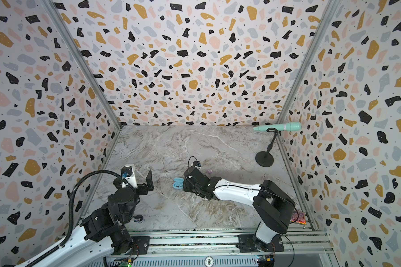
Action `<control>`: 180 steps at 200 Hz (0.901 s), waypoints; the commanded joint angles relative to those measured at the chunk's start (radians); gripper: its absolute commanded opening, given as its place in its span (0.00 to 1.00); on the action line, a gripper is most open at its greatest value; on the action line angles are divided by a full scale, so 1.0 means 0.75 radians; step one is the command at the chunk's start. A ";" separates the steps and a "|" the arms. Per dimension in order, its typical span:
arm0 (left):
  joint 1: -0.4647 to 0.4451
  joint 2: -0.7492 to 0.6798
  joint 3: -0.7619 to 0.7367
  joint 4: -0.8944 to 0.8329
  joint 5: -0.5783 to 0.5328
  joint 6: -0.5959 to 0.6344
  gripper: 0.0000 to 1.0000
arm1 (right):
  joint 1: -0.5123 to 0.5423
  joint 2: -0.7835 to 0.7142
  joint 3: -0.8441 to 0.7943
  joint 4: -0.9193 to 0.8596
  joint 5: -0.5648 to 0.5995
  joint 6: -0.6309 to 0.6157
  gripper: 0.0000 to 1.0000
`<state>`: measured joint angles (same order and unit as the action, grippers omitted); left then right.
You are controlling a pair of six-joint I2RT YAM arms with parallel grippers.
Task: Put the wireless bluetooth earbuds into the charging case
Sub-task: 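Lift the earbud with the right gripper toward the case while the left arm draws back, then carry the held earbud over the open light-blue case with the right gripper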
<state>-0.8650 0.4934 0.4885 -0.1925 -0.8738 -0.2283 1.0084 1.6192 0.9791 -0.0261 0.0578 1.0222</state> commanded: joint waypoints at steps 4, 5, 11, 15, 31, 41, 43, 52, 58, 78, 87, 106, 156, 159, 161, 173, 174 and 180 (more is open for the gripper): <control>0.003 -0.028 -0.024 0.074 -0.004 0.022 1.00 | 0.009 0.020 0.065 -0.035 0.028 -0.022 0.18; 0.003 -0.030 -0.025 0.075 -0.003 0.022 1.00 | 0.009 0.021 0.067 -0.036 0.027 -0.023 0.18; 0.003 -0.031 -0.027 0.077 -0.002 0.025 1.00 | 0.011 0.025 0.074 -0.036 0.027 -0.024 0.18; 0.003 -0.030 -0.027 0.079 -0.001 0.025 1.00 | 0.010 0.030 0.079 -0.038 0.026 -0.025 0.18; 0.006 -0.034 -0.027 0.078 0.005 0.028 1.00 | 0.013 0.046 0.093 -0.037 0.024 -0.025 0.18; 0.006 -0.035 -0.027 0.079 0.006 0.028 1.00 | 0.014 0.054 0.103 -0.036 0.023 -0.024 0.18; 0.006 -0.035 -0.027 0.079 0.006 0.027 1.00 | 0.016 0.056 0.105 -0.036 0.024 -0.024 0.18; 0.005 -0.038 -0.029 0.080 0.007 0.028 1.00 | 0.018 0.066 0.113 -0.035 0.025 -0.024 0.18; 0.006 -0.042 -0.029 0.082 0.008 0.028 1.00 | 0.019 0.071 0.119 -0.036 0.025 -0.025 0.18; 0.006 -0.042 -0.032 0.083 0.011 0.028 1.00 | 0.018 0.093 0.137 -0.038 0.030 -0.027 0.18; 0.008 -0.044 -0.032 0.085 0.014 0.028 1.00 | 0.018 0.103 0.146 -0.040 0.033 -0.026 0.18; 0.006 -0.047 -0.032 0.085 0.016 0.028 1.00 | 0.018 0.126 0.167 -0.045 0.036 -0.028 0.18; 0.008 -0.049 -0.034 0.089 0.024 0.029 1.00 | 0.024 0.180 0.218 -0.053 0.055 -0.023 0.18; 0.009 -0.050 -0.034 0.089 0.025 0.029 1.00 | 0.024 0.181 0.220 -0.052 0.054 -0.023 0.18; 0.008 -0.049 -0.034 0.088 0.026 0.028 1.00 | 0.024 0.184 0.223 -0.052 0.056 -0.022 0.18; 0.008 -0.050 -0.036 0.090 0.029 0.029 1.00 | 0.028 0.197 0.239 -0.054 0.058 -0.022 0.18; 0.008 -0.049 -0.036 0.091 0.031 0.030 1.00 | 0.028 0.197 0.240 -0.055 0.059 -0.022 0.18; 0.008 -0.050 -0.036 0.091 0.035 0.031 1.00 | 0.029 0.205 0.249 -0.058 0.062 -0.021 0.18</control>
<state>-0.8646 0.4648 0.4675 -0.1741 -0.8536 -0.2199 1.0214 1.7615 1.1118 -0.0471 0.0799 1.0119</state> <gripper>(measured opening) 0.995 0.182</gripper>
